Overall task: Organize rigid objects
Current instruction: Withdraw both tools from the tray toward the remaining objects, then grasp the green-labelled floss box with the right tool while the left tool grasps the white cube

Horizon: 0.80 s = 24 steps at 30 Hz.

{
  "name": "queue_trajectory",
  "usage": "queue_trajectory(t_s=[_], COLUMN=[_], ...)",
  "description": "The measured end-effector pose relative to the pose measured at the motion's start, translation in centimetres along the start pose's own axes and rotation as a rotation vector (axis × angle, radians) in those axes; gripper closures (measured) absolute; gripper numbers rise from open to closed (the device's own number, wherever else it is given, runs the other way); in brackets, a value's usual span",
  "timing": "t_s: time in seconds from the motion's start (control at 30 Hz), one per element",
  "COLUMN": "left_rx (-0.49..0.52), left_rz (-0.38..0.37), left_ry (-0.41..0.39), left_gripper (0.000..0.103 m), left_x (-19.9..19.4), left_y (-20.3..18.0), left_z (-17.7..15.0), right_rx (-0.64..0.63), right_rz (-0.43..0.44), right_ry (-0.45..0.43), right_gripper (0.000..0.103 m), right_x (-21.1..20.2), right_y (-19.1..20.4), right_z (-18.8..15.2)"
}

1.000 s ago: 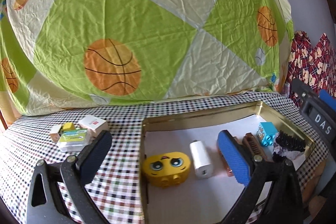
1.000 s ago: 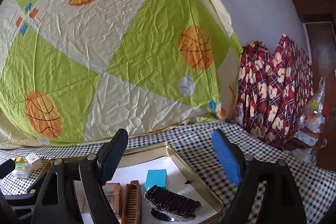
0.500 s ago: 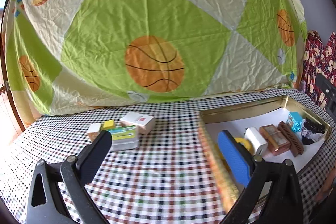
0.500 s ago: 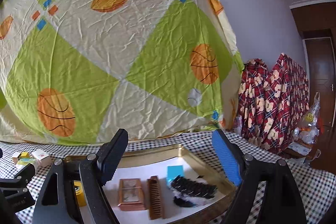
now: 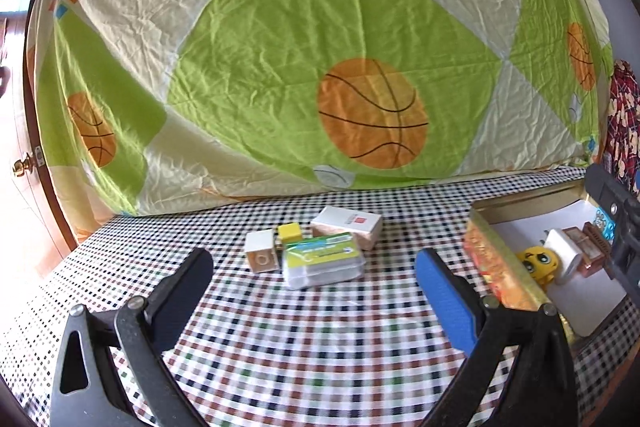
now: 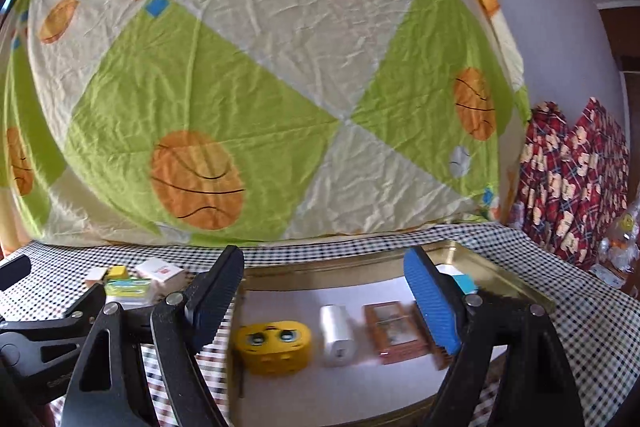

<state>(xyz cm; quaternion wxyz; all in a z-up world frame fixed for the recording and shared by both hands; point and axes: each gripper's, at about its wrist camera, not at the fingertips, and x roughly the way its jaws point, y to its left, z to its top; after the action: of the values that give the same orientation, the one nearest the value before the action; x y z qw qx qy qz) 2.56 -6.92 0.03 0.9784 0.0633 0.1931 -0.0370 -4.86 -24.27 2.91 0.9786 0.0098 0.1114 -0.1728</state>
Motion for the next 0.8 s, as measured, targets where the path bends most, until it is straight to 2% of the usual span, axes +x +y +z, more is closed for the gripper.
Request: queue_trajectory(t_s=[0.47, 0.8], left_rx=[-0.062, -0.045], left_rz=[0.051, 0.107], left_ry=[0.038, 0.056], left_gripper=[0.001, 0.001], left_x=[2.1, 4.0], left_y=[5.7, 8.6], left_z=[-0.3, 0.0], right_rx=[0.008, 0.016], right_rz=[0.086, 0.122], right_ry=[0.065, 0.104], right_gripper=[0.019, 0.019], right_x=[1.3, 2.1], right_y=[6.7, 9.9], right_z=[-0.3, -0.4])
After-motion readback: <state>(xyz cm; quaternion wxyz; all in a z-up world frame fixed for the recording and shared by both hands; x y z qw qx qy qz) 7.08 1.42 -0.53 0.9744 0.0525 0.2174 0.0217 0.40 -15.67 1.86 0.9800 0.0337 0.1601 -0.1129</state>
